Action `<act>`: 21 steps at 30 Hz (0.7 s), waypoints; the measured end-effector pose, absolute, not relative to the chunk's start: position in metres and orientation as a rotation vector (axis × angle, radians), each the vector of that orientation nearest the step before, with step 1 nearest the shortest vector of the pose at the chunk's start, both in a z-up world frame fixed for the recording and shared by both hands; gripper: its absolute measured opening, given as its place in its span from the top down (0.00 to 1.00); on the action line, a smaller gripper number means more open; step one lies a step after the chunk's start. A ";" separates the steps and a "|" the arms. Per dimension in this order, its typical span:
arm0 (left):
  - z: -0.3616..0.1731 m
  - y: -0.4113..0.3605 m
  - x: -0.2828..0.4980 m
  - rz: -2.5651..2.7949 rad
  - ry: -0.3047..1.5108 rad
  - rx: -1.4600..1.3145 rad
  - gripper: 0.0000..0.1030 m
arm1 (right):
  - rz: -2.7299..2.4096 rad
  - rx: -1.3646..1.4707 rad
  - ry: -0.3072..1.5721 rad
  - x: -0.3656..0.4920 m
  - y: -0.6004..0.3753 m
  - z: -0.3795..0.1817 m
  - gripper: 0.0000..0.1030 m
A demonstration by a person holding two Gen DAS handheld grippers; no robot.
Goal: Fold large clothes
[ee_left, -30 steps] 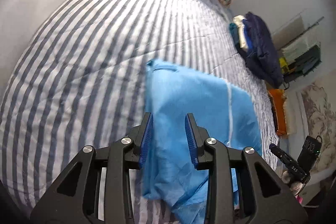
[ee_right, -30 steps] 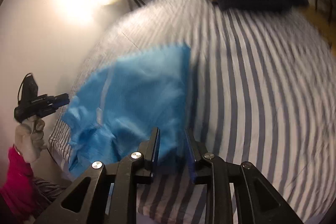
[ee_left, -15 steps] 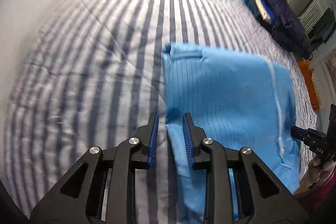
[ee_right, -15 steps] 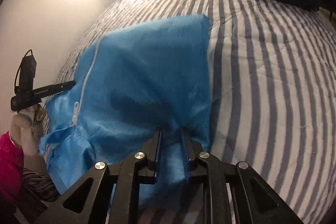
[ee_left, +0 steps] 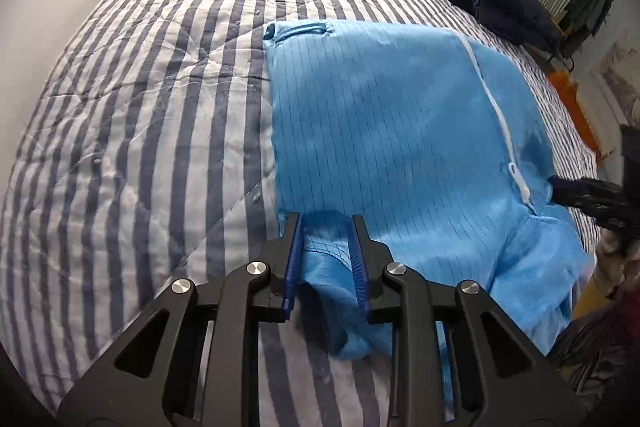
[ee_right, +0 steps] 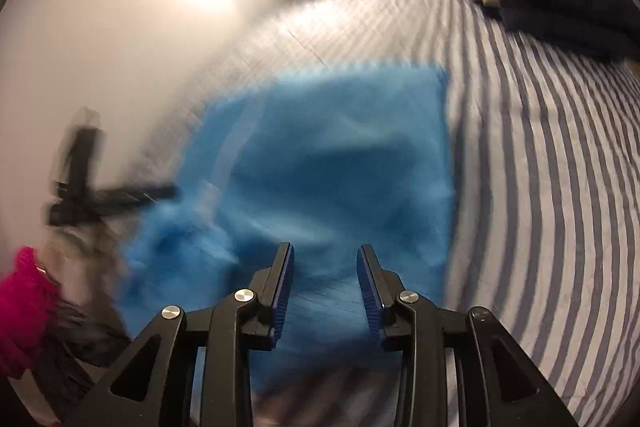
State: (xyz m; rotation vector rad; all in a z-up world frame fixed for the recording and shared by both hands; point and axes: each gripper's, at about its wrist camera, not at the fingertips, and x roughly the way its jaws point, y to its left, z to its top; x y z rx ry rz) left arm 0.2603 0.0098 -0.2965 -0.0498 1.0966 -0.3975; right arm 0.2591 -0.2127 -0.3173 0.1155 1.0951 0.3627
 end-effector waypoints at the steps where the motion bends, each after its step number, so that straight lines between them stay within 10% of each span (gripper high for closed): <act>1: -0.293 0.013 0.256 -0.383 1.102 -0.045 0.76 | 0.357 0.124 1.117 0.257 -0.218 -0.322 0.74; 7: -0.250 0.019 0.215 -0.460 1.035 -0.133 0.76 | 0.451 0.173 1.005 0.223 -0.225 -0.273 0.70; 11: -0.235 0.001 0.181 -0.593 1.032 -0.165 0.76 | 0.614 0.015 0.888 0.191 -0.192 -0.246 0.42; 21: -0.258 -0.063 0.139 -0.781 1.126 -0.145 0.76 | 0.667 -0.374 0.943 0.182 -0.144 -0.290 0.43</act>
